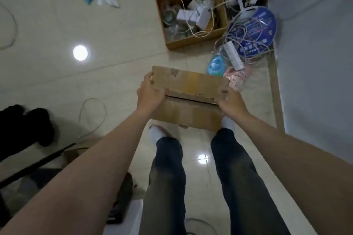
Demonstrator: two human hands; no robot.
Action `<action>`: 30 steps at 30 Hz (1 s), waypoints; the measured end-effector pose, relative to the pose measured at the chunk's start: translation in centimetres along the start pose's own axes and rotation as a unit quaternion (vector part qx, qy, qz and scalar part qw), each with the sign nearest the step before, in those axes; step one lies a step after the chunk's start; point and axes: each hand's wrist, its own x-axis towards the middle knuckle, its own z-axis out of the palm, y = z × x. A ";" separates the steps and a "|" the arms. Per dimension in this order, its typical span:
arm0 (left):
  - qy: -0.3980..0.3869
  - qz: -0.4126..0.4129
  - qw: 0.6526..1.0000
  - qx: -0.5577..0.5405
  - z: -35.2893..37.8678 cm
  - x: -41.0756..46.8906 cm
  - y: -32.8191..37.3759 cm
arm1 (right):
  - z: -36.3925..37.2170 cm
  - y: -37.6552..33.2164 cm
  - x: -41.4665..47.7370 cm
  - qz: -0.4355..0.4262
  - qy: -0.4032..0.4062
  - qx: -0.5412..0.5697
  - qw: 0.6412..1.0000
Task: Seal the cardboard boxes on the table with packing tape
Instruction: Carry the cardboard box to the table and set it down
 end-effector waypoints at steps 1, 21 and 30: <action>0.000 -0.011 1.000 -0.003 0.9 1.3 -1.0 | 1.3 0.6 1.3 0.006 0.012 0.028 1.000; -0.015 -0.052 0.998 -0.015 9.2 8.4 -10.3 | 11.4 7.4 9.7 0.034 0.132 0.127 0.983; 0.047 -0.075 0.996 -0.021 1.4 4.2 -6.8 | 7.5 -0.5 5.9 -0.035 0.062 0.067 0.995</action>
